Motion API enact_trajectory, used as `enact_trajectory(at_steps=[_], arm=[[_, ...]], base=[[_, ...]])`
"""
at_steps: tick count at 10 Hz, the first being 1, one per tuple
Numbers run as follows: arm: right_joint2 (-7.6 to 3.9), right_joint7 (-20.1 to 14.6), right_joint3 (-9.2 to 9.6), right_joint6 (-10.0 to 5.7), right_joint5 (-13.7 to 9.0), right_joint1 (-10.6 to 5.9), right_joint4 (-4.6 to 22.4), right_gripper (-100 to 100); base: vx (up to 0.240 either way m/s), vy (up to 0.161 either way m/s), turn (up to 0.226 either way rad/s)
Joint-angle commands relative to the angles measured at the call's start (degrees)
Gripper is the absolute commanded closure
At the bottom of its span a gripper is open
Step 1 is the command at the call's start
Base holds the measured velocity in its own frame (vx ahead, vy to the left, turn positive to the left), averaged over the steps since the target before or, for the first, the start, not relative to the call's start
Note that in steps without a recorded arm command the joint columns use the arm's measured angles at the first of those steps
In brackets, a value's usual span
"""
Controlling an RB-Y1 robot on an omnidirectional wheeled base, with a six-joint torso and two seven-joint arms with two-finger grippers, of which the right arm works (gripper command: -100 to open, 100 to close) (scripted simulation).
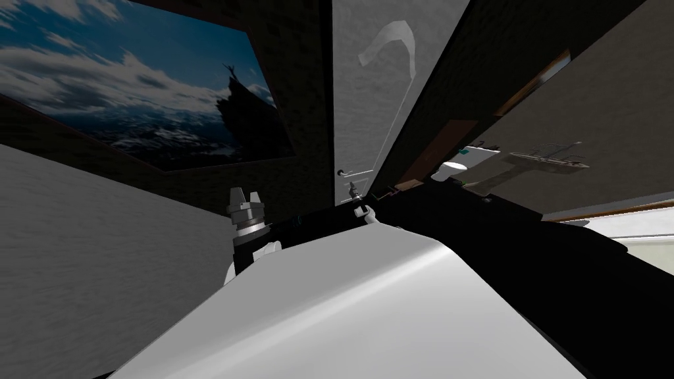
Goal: Pull the door open
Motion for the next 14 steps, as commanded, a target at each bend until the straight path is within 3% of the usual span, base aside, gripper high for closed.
enact_trajectory(at_steps=[1,4,5,8,9,14], arm=[[0.01,0.02,0.00,-0.09,-0.08,-0.66,1.75,-100],[-0.60,-0.38,0.00,-0.96,-0.54,-3.54,7.73,-100],[-0.60,-0.38,0.00,-0.96,-0.54,-3.54,7.98,-100],[-1.12,-0.73,-0.01,-1.72,-0.94,-6.04,13.37,-100],[-1.12,-0.73,-0.01,-1.72,-0.94,-6.04,13.38,-100],[-1.79,-1.18,-0.01,-2.69,-1.46,-9.26,20.33,-100]], base=[[0.068,-0.053,0.024],[0.055,-0.061,0.071],[0.045,-0.056,0.043],[0.056,-0.046,0.069],[0.048,-0.045,0.022],[0.064,-0.057,0.055]])
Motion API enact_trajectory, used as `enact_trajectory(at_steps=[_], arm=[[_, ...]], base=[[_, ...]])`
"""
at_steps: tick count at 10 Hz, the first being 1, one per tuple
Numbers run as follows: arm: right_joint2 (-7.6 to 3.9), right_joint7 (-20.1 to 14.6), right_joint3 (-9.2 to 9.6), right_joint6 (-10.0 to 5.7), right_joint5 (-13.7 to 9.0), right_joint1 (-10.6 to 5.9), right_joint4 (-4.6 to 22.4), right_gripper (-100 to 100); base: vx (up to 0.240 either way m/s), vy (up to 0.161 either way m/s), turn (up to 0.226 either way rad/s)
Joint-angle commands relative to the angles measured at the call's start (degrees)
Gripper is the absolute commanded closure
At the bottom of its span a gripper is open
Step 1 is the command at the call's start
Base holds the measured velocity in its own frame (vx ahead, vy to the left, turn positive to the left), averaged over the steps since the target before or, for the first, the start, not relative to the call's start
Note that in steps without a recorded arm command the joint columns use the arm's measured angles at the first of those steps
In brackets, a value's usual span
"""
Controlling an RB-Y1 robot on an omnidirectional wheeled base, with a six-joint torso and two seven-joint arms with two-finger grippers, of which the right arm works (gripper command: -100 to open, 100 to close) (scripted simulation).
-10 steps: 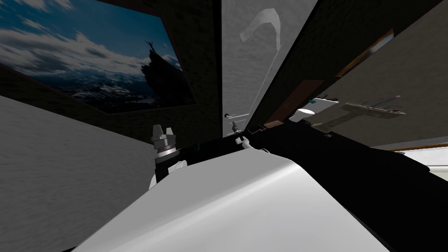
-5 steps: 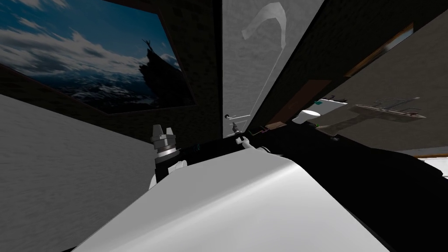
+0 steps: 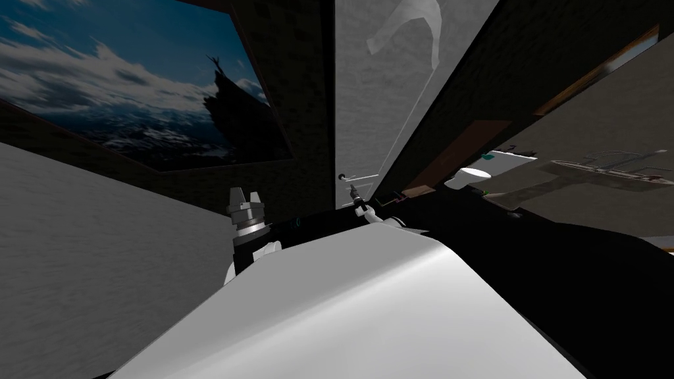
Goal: Pull the door open
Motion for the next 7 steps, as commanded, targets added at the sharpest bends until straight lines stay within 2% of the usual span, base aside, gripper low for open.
enact_trajectory(at_steps=[1,3,4,5,6,7], arm=[[-0.14,-0.08,-0.01,-0.30,-0.13,-0.81,1.76,-100],[-0.45,-0.29,-0.01,-0.75,-0.37,-2.31,4.99,-100],[-0.34,-0.23,-0.02,-0.83,-0.30,-2.03,4.36,-100],[-2.21,-1.65,-0.50,-1.81,-0.77,-1.11,5.06,-100],[-2.21,-1.65,-0.50,-1.81,-0.77,-1.11,5.06,-100],[-2.79,-2.10,-0.65,-2.13,-0.91,-0.81,5.26,-100]], base=[[0.071,-0.047,0.035],[0.075,-0.063,0.068],[0.032,-0.033,0.020],[0.140,0.065,0.192],[0.148,0.094,0.096],[0.093,0.083,0.052]])
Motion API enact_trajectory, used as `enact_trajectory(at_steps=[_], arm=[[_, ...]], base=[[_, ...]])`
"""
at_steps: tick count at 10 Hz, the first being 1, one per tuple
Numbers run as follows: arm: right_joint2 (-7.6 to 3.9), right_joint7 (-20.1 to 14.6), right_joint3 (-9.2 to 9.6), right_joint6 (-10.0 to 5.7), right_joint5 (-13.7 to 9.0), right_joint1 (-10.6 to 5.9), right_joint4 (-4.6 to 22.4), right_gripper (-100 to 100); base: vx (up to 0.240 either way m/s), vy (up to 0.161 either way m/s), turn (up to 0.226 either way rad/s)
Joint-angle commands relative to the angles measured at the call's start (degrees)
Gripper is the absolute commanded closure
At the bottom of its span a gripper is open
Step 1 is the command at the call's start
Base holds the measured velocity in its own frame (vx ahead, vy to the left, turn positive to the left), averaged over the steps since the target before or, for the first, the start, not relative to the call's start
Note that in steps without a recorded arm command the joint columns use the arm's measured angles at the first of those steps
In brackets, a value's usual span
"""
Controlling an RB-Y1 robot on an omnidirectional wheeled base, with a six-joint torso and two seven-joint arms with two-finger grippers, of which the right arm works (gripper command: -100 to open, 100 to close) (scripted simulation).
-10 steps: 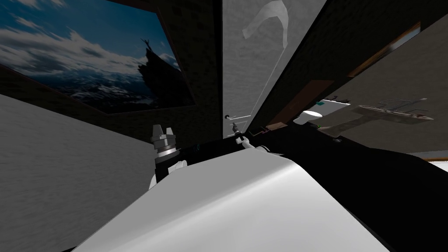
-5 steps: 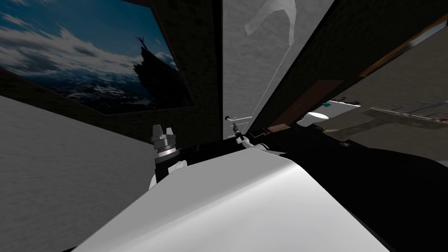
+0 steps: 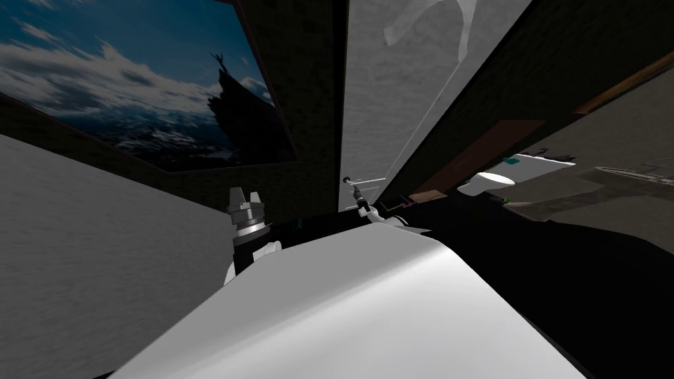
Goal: Pull the door open
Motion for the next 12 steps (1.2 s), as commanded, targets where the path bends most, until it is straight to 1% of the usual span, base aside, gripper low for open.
enact_trajectory(at_steps=[1,2,3,4,5,6,7,8,9,10,11,12], arm=[[-2.24,-1.82,-0.63,-1.68,-0.59,0.55,1.77,-100],[-3.66,-2.91,-1.00,-2.46,-0.94,1.29,2.26,-100],[-3.66,-2.91,-1.00,-2.46,-0.94,1.29,2.26,-100],[-5.07,-3.99,-1.36,-3.24,-1.29,2.02,2.74,-100],[-5.07,-3.99,-1.36,-3.24,-1.29,2.02,2.74,-100],[-6.40,-5.01,-1.71,-3.98,-1.61,2.72,3.20,-100],[-6.40,-5.01,-1.71,-3.98,-1.61,2.72,3.20,-100],[-8.04,-6.26,-2.13,-4.88,-2.02,3.57,3.76,-100],[-8.76,-6.81,-2.32,-5.29,-2.19,3.95,4.01,-100],[-8.76,-6.81,-2.32,-5.29,-2.19,3.95,4.01,-100],[-8.41,-6.57,-2.26,-6.18,-2.13,3.25,5.44,-100],[-8.41,-6.57,-2.26,-6.18,-2.13,3.25,5.44,100]], base=[[0.155,0.077,0.255],[0.224,0.106,0.228],[0.147,0.071,0.028],[0.115,0.042,0.114],[0.086,0.015,0.072],[0.098,0.021,0.100],[0.080,0.008,0.073],[0.130,0.028,0.144],[0.184,0.035,0.152],[0.127,-0.001,0.042],[0.044,-0.006,0.002],[0.000,0.000,0.000]])
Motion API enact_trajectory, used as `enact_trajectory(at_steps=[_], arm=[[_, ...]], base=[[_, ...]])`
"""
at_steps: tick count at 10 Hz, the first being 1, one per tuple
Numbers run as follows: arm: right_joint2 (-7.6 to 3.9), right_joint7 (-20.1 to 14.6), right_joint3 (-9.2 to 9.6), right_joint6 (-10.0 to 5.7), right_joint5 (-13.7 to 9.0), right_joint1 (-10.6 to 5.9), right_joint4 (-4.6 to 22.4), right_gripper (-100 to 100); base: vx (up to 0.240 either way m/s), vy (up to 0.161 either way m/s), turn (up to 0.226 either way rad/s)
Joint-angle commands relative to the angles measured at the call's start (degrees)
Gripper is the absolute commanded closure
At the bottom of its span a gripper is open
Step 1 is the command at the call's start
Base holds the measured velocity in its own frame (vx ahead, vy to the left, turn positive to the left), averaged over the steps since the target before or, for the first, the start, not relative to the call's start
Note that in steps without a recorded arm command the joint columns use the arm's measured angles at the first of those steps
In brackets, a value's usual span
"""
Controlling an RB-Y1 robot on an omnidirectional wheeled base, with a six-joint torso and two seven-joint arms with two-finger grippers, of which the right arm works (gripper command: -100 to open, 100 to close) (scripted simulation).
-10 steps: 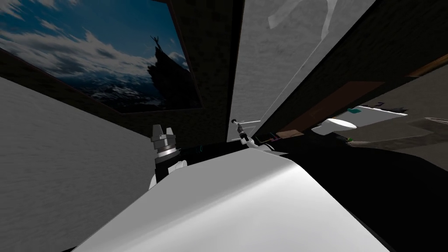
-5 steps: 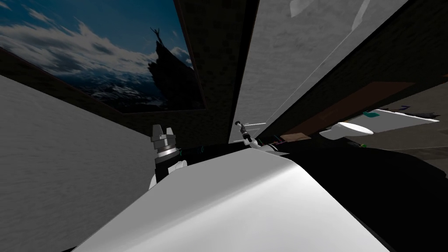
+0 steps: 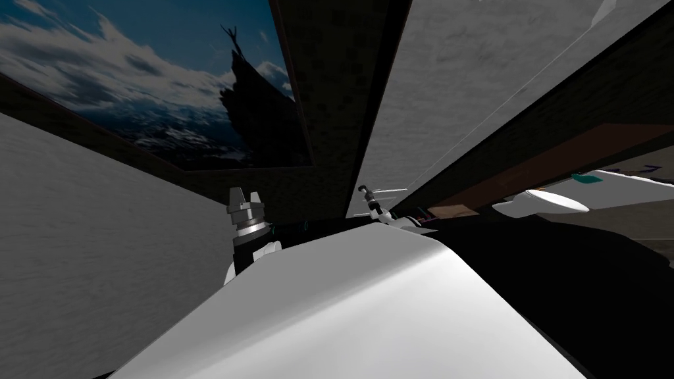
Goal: Pull the door open
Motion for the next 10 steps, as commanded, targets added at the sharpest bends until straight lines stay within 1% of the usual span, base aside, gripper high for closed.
enact_trajectory(at_steps=[1,5,6,9,10], arm=[[0.01,0.04,0.00,-0.02,0.00,0.00,0.04,100],[0.01,0.04,0.00,-0.02,0.00,0.00,0.04,100],[-0.27,-0.39,0.63,-0.16,-0.12,0.12,-0.06,100],[-0.76,-0.96,1.61,-0.45,-0.29,0.33,-0.24,100],[-1.04,-1.30,2.19,-0.63,-0.39,0.46,-0.34,100]], base=[[-0.013,0.001,-0.006],[-0.006,-0.001,0.003],[-0.109,-0.046,0.112],[-0.169,-0.067,0.107],[-0.184,-0.055,0.114]])
